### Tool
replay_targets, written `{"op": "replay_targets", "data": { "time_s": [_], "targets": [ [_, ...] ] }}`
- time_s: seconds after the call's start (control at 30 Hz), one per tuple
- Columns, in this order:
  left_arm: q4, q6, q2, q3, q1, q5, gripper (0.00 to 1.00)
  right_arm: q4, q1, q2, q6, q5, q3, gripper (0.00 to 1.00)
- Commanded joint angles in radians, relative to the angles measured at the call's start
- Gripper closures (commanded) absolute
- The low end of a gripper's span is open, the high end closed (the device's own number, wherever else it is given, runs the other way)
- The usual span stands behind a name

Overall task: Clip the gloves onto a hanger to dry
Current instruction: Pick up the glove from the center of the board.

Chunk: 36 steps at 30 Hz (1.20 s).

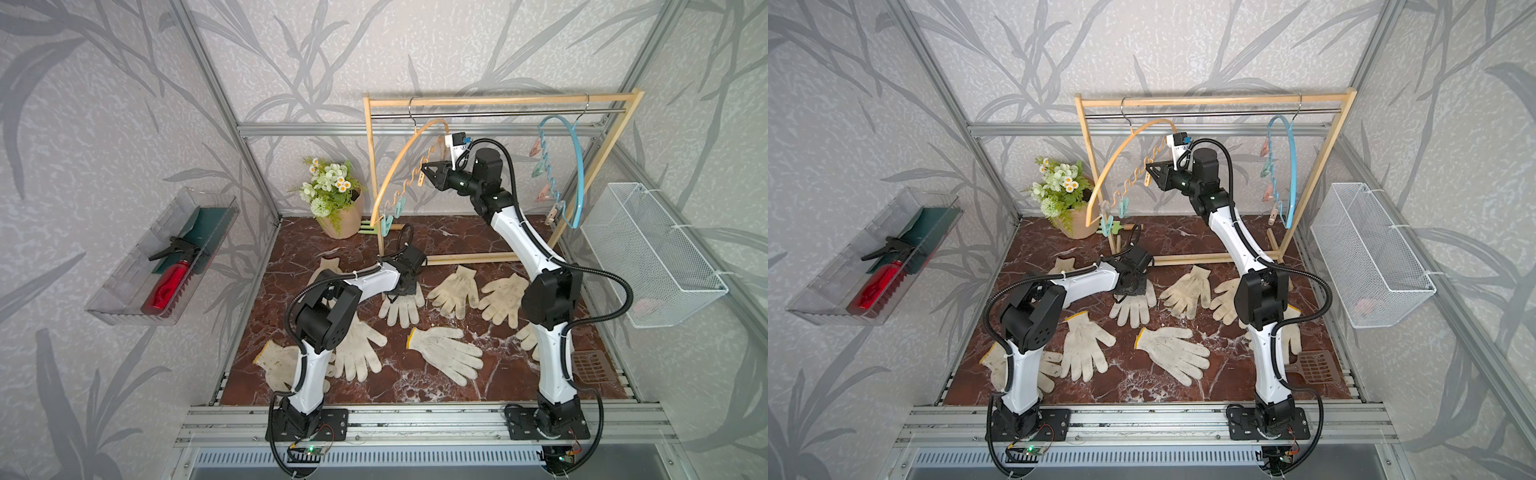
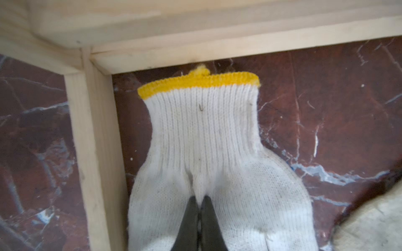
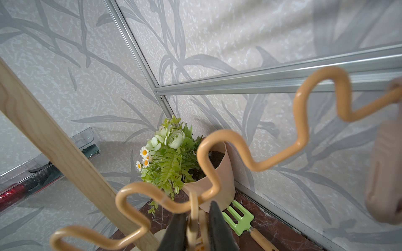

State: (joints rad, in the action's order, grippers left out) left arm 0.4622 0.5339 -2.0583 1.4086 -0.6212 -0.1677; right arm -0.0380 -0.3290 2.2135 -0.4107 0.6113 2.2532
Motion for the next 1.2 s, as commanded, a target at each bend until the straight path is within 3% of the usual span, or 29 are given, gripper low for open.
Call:
{"op": "replay_targets", "data": {
  "time_s": [0.0,0.37,0.53,0.93,1.17],
  "targets": [
    [-0.03,0.005,0.027,-0.072,-0.031,0.003,1.0,-0.004,0.007,-0.043,-0.017,0.001,-0.018,0.81],
    [-0.418,-0.144,0.268,-0.201,-0.134,-0.106,1.0,0.002,0.007,-0.071,-0.016,-0.003,-0.028,0.81],
    [-0.678,-0.241,0.349,-0.291,-0.143,-0.161,1.0,-0.011,0.007,-0.086,-0.02,-0.004,-0.043,0.81],
    [-0.913,-0.462,0.393,-0.272,-0.094,-0.142,1.0,-0.024,0.007,-0.104,-0.031,0.009,-0.05,0.81],
    [-0.933,-0.495,0.37,-0.213,-0.044,-0.119,1.0,-0.046,0.007,-0.12,-0.042,0.018,-0.08,0.81]
  ]
}}
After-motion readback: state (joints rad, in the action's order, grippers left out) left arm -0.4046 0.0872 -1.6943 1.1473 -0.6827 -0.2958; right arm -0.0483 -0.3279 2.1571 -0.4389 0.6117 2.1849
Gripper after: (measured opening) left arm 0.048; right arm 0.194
